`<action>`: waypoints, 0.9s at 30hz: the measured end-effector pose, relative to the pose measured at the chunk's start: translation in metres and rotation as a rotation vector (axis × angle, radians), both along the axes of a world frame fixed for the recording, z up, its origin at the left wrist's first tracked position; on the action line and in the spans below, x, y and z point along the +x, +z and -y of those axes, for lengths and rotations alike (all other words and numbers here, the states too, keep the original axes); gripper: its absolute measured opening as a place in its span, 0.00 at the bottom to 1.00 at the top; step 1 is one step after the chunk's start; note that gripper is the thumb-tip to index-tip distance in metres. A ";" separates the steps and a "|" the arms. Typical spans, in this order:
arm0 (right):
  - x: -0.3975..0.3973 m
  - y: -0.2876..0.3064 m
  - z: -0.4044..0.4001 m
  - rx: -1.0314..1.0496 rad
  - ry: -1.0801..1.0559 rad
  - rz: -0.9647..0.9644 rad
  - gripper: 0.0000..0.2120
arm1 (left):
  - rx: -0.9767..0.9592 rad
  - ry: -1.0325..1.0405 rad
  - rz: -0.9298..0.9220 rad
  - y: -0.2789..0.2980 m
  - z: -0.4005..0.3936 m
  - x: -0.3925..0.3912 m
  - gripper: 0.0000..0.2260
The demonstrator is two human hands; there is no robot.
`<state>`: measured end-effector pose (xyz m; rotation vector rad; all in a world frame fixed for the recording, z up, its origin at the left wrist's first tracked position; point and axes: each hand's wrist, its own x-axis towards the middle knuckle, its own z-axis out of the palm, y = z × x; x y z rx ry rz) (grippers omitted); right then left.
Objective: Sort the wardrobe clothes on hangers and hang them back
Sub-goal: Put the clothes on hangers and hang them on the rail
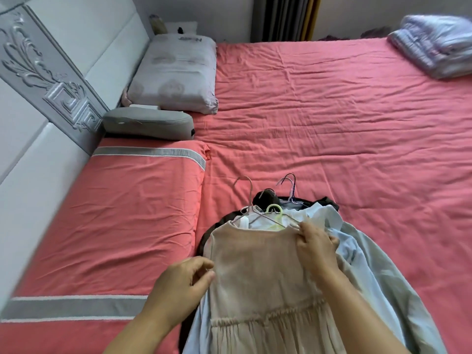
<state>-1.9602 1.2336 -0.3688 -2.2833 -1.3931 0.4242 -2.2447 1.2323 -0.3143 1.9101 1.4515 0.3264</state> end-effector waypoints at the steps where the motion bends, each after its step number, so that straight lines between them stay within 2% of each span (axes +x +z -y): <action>1: -0.005 0.014 0.012 0.026 -0.024 -0.007 0.06 | 0.001 -0.031 0.004 0.009 0.000 -0.004 0.06; 3: -0.016 0.042 0.040 0.078 -0.096 -0.022 0.06 | 0.006 -0.106 0.005 0.022 0.002 -0.010 0.09; 6: -0.033 0.085 0.091 0.186 -0.220 -0.109 0.10 | 0.043 -0.197 -0.002 0.040 0.006 -0.016 0.06; 8: -0.047 0.113 0.127 0.268 -0.332 -0.206 0.10 | 0.062 -0.250 0.023 0.051 0.007 -0.015 0.09; 10: -0.060 0.138 0.159 0.335 -0.398 -0.264 0.09 | 0.073 -0.311 0.064 0.063 0.008 -0.010 0.16; 13: -0.082 0.189 0.212 0.429 -0.486 -0.321 0.09 | 0.139 -0.448 0.168 0.090 0.019 0.010 0.33; 15: -0.094 0.218 0.243 0.463 -0.496 -0.343 0.08 | 0.185 -0.492 0.225 0.106 0.030 0.028 0.36; 19: -0.117 0.265 0.310 0.560 -0.553 -0.330 0.08 | 0.302 -0.623 0.308 0.142 0.071 0.071 0.35; 21: -0.130 0.282 0.341 0.628 -0.588 -0.308 0.07 | 0.353 -0.683 0.375 0.160 0.097 0.090 0.29; 24: -0.151 0.302 0.389 0.668 -0.647 -0.258 0.12 | 0.439 -0.785 0.593 0.182 0.133 0.106 0.16; 27: -0.170 0.319 0.439 0.583 -0.621 -0.117 0.05 | 0.464 -0.871 0.776 0.200 0.165 0.110 0.13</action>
